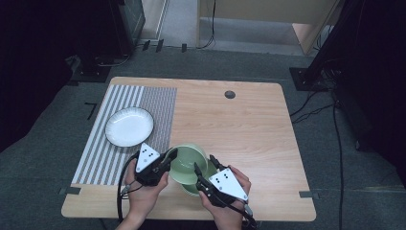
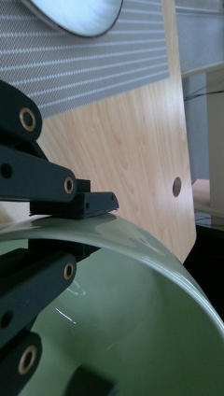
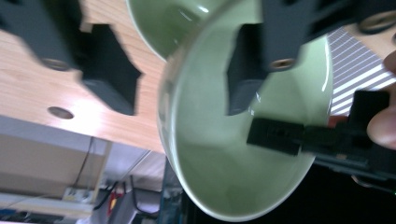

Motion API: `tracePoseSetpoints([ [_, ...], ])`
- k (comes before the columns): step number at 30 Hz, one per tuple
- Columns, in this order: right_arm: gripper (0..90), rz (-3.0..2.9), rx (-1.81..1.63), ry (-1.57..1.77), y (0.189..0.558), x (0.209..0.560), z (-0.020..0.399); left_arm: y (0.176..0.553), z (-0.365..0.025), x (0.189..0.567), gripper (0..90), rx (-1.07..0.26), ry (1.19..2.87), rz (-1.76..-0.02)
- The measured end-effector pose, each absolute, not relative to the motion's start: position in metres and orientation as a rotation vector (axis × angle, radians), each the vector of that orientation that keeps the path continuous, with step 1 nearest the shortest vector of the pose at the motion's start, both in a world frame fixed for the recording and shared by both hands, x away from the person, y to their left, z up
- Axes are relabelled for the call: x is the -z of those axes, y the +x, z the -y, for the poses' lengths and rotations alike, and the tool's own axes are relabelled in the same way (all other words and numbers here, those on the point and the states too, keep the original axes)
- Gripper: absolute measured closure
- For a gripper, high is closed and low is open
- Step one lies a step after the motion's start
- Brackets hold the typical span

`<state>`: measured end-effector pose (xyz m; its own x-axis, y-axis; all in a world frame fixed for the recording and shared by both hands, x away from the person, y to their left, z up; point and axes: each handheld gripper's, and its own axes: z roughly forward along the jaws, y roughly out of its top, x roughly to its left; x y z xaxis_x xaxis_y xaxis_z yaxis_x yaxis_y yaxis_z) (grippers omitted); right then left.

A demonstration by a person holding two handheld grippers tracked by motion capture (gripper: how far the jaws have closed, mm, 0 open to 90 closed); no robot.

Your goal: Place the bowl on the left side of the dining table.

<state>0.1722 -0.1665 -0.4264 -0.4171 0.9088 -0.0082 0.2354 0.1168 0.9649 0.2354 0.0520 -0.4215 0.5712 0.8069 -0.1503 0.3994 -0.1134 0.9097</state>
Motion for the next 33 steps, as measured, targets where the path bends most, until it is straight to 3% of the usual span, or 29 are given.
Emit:
tracePoseSetpoints([
  [4, 20.5, -1.804, -1.406, 1.100, 0.173, 0.421, 0.173, 0.242, -0.066, 0.420, 84.6, -0.487, 1.702, -1.042],
  [19, 15.1, -1.720, -1.416, 1.204, 0.181, 0.414, 0.214, 0.260, -0.106, 0.421, 84.6, -0.521, 1.630, -1.146],
  [33, 15.1, -1.687, -1.292, 1.302, 0.193, 0.434, 0.250, 0.269, -0.131, 0.424, 84.6, -0.541, 1.592, -1.213],
])
